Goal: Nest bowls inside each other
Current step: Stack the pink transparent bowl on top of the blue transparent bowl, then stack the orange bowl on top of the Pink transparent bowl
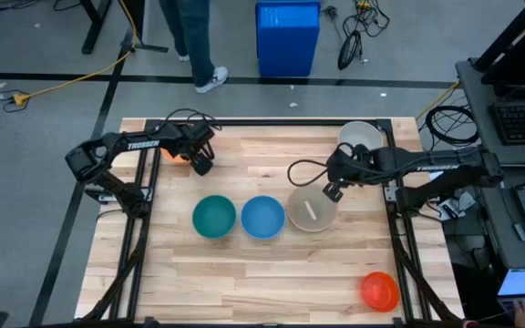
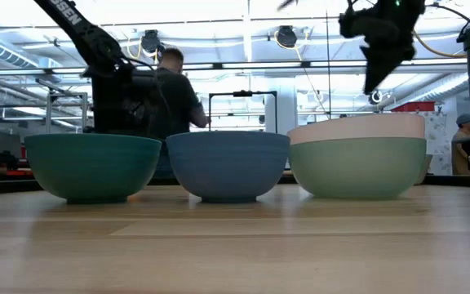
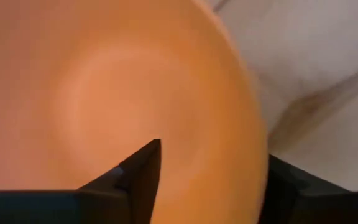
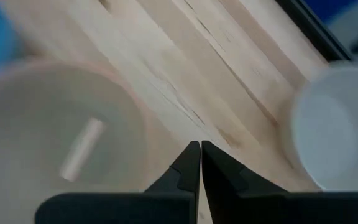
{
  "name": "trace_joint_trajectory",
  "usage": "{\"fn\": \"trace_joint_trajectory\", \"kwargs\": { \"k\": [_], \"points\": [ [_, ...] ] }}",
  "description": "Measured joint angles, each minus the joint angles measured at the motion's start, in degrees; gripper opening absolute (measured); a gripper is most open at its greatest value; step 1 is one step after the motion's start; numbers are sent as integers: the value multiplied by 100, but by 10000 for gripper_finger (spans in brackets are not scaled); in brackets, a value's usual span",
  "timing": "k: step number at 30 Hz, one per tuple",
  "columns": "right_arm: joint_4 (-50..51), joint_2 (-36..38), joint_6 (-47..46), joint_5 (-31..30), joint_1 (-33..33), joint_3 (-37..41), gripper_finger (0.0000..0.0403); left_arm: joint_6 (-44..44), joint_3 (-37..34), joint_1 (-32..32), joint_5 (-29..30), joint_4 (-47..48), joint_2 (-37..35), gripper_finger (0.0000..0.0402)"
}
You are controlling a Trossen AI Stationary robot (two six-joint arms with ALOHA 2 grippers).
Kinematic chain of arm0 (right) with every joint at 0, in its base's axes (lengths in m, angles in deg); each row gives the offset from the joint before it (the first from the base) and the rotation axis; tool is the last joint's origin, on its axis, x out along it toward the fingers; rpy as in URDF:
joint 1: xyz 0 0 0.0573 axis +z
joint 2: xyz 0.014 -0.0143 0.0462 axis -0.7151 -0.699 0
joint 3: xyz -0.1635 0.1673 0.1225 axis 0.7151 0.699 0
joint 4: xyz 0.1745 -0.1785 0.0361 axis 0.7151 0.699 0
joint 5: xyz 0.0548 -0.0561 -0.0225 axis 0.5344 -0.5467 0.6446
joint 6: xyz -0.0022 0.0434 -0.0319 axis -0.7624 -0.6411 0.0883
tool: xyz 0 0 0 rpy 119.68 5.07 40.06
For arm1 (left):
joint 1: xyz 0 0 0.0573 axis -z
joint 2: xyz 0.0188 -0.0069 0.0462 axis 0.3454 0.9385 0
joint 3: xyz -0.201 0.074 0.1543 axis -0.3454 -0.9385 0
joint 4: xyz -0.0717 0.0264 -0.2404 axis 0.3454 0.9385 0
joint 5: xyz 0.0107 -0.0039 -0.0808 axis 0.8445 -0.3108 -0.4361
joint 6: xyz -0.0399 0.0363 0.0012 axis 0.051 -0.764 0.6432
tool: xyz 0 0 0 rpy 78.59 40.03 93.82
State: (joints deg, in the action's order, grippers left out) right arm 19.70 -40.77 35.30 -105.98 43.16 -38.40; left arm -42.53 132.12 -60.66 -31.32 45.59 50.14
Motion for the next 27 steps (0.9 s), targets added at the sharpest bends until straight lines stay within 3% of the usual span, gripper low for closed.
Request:
{"fn": "trace_joint_trajectory", "kwargs": {
  "k": [5,9,15,20,27],
  "points": [
    [447,-4,-76,134,-669,216,1,-144,-53,-1,-162,-49,2,65],
    [447,-48,169,487,-1310,350,29,-236,-55,-3,-189,-115,2,8],
    [135,-308,1201,693,-2115,381,112,-420,100,146,-282,33,-48,2],
    [-95,-727,1993,801,-2647,381,174,-397,631,539,-561,676,-325,1],
    [-582,-1382,2644,756,-3431,383,213,-243,1509,1470,-574,1245,-859,0]
  ]
}}
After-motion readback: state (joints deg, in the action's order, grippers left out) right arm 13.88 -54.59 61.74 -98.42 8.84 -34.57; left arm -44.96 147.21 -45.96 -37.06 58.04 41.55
